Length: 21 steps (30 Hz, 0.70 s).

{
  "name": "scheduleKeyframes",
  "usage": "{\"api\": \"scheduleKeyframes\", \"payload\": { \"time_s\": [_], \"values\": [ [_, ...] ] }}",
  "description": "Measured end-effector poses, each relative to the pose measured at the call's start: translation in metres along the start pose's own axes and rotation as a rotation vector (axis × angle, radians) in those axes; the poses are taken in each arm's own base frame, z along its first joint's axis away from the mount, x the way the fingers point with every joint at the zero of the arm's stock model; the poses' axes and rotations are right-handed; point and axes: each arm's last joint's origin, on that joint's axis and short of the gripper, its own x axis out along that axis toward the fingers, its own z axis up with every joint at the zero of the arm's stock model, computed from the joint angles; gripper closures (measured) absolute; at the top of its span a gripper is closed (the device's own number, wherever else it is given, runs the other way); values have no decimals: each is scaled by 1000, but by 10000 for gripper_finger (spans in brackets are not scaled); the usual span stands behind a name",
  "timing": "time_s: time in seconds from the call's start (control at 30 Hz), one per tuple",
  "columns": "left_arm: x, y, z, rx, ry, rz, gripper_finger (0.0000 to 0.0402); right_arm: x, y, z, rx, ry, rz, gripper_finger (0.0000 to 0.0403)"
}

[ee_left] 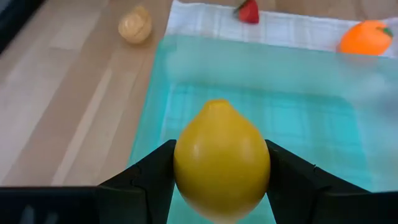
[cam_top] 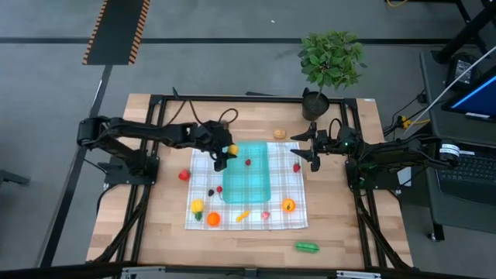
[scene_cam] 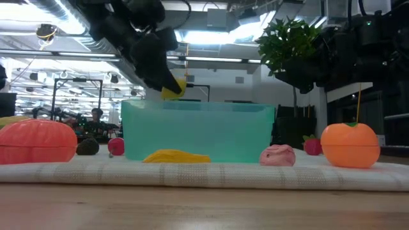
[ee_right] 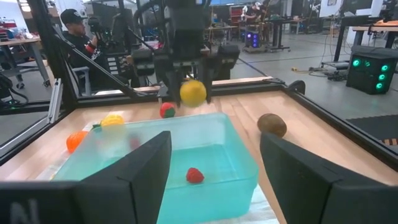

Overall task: Pick and placing Produce into tupperware
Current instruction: Put the lemon into the blue bin

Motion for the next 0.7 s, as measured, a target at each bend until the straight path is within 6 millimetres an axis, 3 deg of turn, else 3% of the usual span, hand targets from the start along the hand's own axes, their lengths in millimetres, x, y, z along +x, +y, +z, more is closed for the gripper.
{"api": "scheduleKeyframes", "payload": {
  "time_s": [0.33,0.7],
  "values": [
    [37,-1,-12,-4,51,-109,204,0,0,0,1,4,0,154],
    [44,-6,-17,-8,78,-125,179,0,0,-2,-8,15,-1,154]
  ]
}}
